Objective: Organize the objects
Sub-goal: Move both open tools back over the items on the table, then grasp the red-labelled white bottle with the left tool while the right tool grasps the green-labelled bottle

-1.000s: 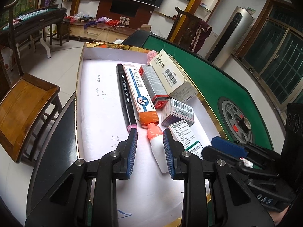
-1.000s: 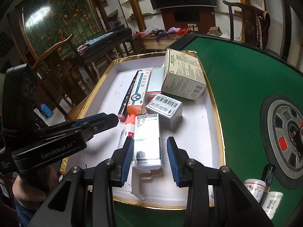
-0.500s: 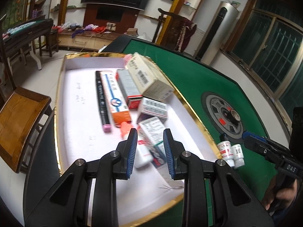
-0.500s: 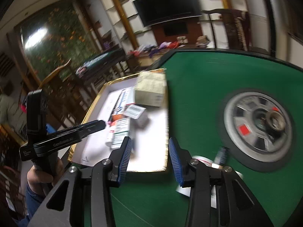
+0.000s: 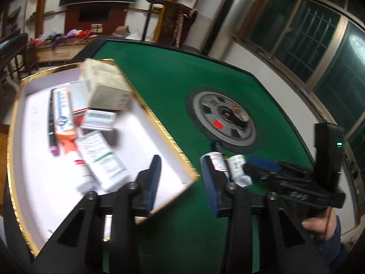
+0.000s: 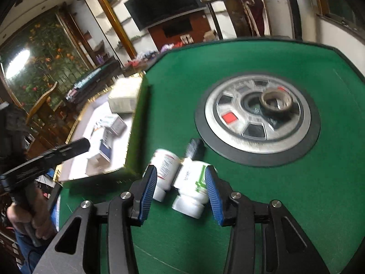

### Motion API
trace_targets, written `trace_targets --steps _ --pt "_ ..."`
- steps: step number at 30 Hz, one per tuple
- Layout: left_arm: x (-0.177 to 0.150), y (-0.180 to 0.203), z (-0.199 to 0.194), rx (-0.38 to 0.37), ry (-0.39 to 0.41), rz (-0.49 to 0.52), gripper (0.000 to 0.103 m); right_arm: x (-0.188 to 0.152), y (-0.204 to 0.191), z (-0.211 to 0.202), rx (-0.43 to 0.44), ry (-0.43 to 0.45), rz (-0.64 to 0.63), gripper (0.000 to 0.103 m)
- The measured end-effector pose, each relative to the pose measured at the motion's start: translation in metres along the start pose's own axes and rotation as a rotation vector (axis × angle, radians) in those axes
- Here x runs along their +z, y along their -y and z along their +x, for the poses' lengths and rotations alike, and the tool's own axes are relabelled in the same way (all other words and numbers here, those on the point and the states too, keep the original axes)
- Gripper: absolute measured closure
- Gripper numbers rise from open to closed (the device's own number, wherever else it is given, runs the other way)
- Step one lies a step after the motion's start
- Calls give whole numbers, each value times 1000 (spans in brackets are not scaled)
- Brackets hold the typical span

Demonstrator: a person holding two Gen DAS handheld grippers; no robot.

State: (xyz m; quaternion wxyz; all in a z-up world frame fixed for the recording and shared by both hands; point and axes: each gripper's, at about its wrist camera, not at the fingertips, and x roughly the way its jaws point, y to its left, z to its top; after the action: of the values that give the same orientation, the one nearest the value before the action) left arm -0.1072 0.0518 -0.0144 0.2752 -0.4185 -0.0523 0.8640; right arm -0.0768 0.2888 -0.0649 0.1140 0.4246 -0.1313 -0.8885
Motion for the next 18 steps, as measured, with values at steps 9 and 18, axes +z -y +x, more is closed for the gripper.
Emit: trace_targets --steps 9,18 --pt "4 31 21 -7 -54 49 62 -5 12 23 -15 -44 -73 64" --pt "7 61 52 19 -120 102 62 -2 50 -5 -91 10 -56 69"
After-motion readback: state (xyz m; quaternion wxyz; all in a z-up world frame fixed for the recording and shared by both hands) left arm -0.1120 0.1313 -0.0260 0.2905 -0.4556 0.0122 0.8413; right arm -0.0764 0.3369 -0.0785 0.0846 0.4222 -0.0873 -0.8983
